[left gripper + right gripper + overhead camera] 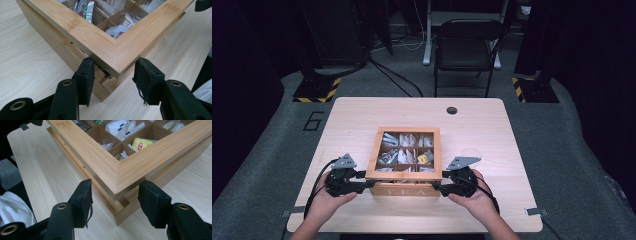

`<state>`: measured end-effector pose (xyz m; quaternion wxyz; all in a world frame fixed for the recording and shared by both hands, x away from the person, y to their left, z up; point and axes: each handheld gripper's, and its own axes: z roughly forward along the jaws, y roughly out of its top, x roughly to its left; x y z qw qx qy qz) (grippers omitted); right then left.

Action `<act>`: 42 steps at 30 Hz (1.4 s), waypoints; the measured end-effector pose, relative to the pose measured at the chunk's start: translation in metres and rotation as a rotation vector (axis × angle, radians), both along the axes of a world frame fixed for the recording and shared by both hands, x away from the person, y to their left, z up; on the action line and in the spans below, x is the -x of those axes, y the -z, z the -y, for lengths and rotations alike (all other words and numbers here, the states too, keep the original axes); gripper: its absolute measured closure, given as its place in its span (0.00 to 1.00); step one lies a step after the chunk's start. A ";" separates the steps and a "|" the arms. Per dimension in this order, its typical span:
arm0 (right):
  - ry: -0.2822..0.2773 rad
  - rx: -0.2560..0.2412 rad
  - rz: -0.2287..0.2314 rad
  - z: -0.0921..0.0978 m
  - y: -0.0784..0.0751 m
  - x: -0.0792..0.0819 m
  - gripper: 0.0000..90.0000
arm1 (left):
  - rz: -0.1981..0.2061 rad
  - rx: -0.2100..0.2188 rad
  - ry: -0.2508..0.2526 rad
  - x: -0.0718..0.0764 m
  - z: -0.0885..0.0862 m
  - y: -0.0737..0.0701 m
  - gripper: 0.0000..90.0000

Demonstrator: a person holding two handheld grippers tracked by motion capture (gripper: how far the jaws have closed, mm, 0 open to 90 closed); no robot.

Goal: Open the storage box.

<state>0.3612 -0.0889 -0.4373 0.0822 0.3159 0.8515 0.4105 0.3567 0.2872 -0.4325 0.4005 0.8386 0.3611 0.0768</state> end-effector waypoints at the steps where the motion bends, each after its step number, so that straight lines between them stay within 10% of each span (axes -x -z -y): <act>1: 0.002 0.002 -0.003 -0.001 -0.001 0.000 0.48 | 0.005 0.000 0.000 -0.001 0.000 -0.001 0.57; 23: 0.017 0.027 0.084 0.003 -0.030 -0.008 0.44 | -0.007 -0.001 -0.024 -0.010 -0.002 -0.036 0.54; 42: -0.020 0.046 0.137 -0.003 -0.063 -0.018 0.42 | 0.090 0.003 -0.027 -0.014 -0.003 -0.056 0.49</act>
